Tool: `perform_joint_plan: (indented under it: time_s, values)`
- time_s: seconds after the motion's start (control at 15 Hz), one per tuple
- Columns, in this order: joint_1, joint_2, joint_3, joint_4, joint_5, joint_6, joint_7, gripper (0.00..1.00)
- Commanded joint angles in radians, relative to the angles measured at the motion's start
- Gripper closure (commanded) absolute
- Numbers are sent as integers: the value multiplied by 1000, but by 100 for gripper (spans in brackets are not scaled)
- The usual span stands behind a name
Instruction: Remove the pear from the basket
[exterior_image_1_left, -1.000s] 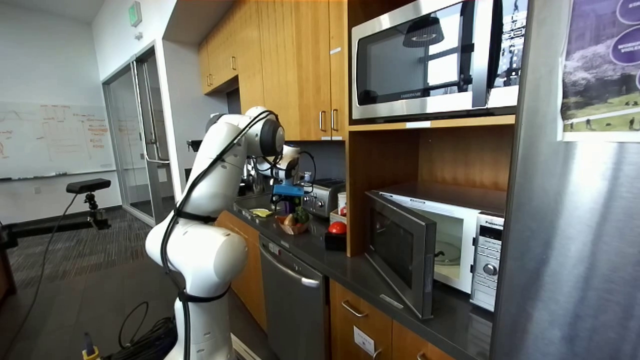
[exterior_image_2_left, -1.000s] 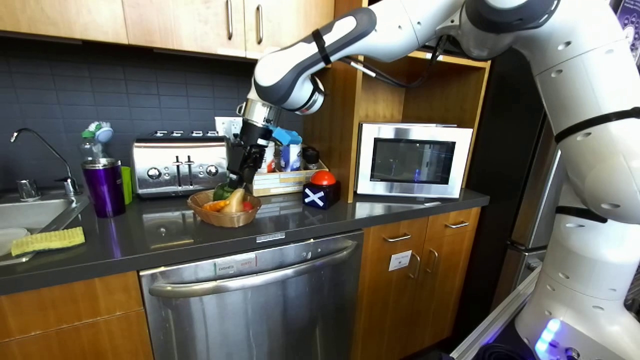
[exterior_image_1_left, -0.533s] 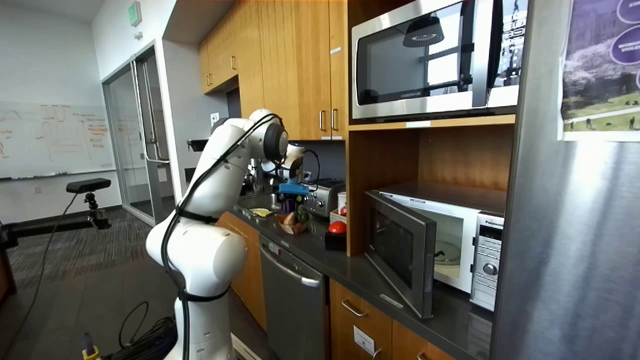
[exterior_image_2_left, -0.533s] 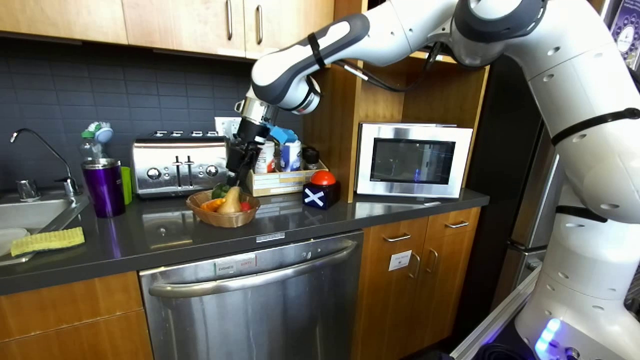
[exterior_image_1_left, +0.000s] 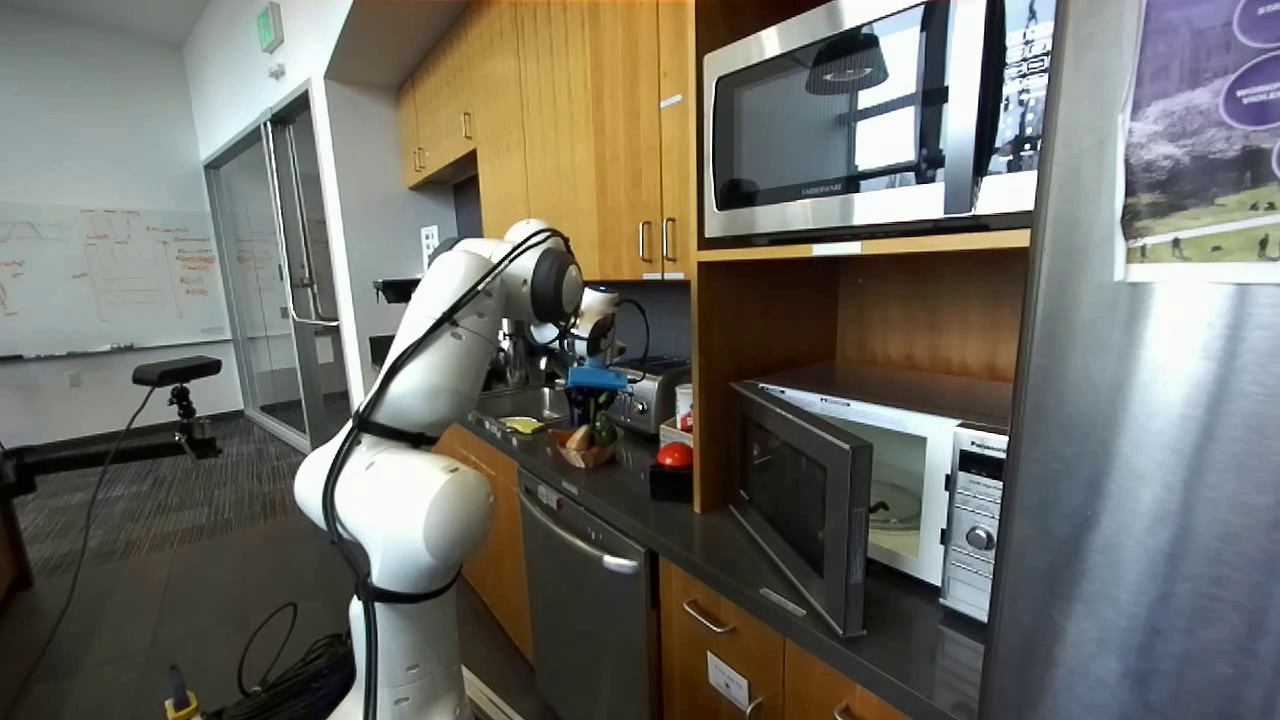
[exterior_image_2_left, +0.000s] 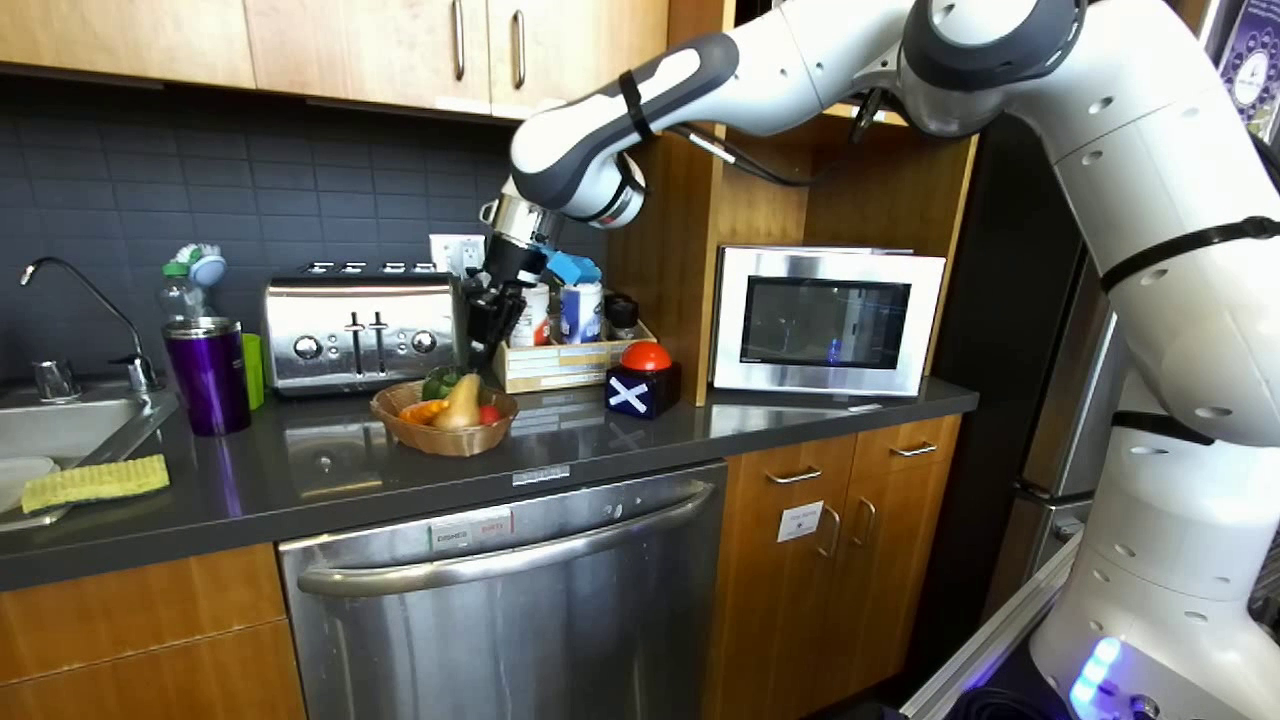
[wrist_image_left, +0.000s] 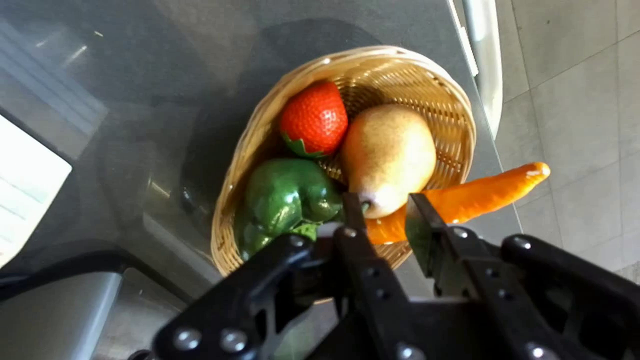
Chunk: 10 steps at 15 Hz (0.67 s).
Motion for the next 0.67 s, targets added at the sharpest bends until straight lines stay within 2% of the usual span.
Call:
perform_joint_plan:
  time_s: [0.0, 0.07, 0.2, 0.33, 0.6]
  values:
    - [0, 19, -3, 23, -4, 0, -13, 45]
    - [0, 20, -2, 23, -4, 0, -15, 88]
    - [0, 24, -1, 24, -4, -1, -17, 88]
    - [0, 25, -1, 23, -5, 0, -19, 99]
    - [1, 22, 0, 22, -5, -1, -19, 100]
